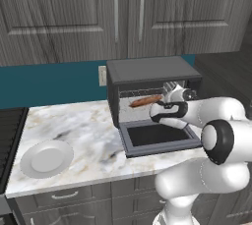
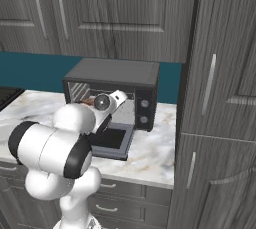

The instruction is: Pull the toaster oven rack outwards. Pick up the baguette from the plate and place it on the toaster oven rack. Close the toaster oven door fully and set the temperature to the lowest setting.

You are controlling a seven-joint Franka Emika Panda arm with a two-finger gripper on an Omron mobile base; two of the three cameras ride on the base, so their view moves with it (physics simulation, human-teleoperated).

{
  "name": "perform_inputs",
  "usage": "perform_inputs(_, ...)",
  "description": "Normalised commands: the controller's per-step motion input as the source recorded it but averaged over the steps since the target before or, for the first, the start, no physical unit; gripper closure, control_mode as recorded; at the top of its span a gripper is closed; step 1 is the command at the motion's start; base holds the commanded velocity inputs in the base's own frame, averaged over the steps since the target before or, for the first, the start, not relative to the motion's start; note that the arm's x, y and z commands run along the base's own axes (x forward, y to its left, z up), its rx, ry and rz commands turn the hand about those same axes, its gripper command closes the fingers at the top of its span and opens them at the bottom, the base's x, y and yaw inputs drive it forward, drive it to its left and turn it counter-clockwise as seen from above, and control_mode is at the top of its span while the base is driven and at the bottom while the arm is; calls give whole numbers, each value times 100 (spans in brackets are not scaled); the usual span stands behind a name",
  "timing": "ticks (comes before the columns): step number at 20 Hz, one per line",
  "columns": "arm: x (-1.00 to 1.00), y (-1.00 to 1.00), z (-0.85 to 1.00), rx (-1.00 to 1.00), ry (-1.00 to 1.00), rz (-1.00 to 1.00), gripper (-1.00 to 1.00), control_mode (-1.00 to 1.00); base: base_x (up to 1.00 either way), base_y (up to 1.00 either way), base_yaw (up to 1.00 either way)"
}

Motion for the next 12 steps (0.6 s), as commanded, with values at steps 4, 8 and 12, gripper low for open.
perform_inputs(4,40,0,-4,1,-9,-7,-100,-100,0,0,0)
perform_inputs(8,37,0,0,0,-1,-6,-100,-100,0,0,0)
perform_inputs(12,18,0,0,0,0,-2,-100,-100,0,0,0)
